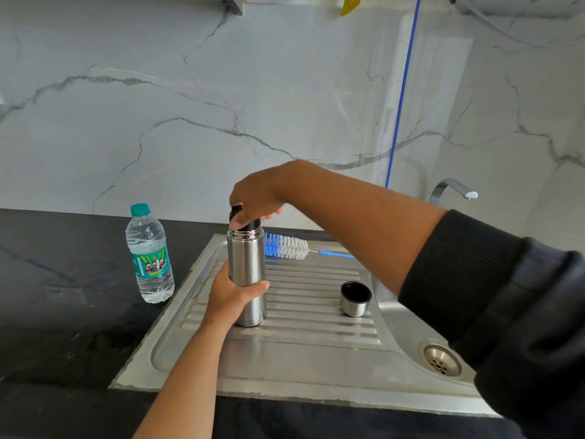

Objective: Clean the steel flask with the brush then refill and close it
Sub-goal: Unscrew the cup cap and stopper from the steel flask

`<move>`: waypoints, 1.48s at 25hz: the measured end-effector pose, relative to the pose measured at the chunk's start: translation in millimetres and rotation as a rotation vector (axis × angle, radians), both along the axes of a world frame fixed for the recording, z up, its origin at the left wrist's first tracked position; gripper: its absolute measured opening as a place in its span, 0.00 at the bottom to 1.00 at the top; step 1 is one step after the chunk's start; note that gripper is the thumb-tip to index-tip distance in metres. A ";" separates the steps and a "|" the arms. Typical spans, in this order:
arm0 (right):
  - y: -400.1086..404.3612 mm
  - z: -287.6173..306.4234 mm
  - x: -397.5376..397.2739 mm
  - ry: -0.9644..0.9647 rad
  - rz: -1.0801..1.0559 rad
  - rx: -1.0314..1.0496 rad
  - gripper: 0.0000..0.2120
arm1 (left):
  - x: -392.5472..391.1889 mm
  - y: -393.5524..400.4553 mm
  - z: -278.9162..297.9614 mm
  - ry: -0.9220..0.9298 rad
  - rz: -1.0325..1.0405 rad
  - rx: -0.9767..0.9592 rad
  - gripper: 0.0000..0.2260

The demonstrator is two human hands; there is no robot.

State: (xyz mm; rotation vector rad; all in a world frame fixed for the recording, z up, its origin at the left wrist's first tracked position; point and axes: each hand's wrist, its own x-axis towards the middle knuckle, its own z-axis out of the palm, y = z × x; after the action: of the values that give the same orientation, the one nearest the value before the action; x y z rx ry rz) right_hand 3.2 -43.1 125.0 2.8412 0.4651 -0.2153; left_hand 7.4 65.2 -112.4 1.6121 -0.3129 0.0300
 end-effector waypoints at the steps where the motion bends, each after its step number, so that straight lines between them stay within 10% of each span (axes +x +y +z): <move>1: -1.3 2.3 0.2 0.029 0.022 0.006 0.21 | -0.1 0.2 0.1 -0.001 -0.004 0.000 0.25; 37: 7.1 5.0 -0.1 0.078 0.056 0.158 0.18 | 4.6 0.4 -3.8 0.005 0.009 0.020 0.28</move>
State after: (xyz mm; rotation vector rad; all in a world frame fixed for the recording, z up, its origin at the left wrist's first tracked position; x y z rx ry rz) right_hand 3.1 -36.0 130.0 2.9768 0.6019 -0.2918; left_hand 11.9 65.6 -116.3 1.6331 -0.3029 0.0298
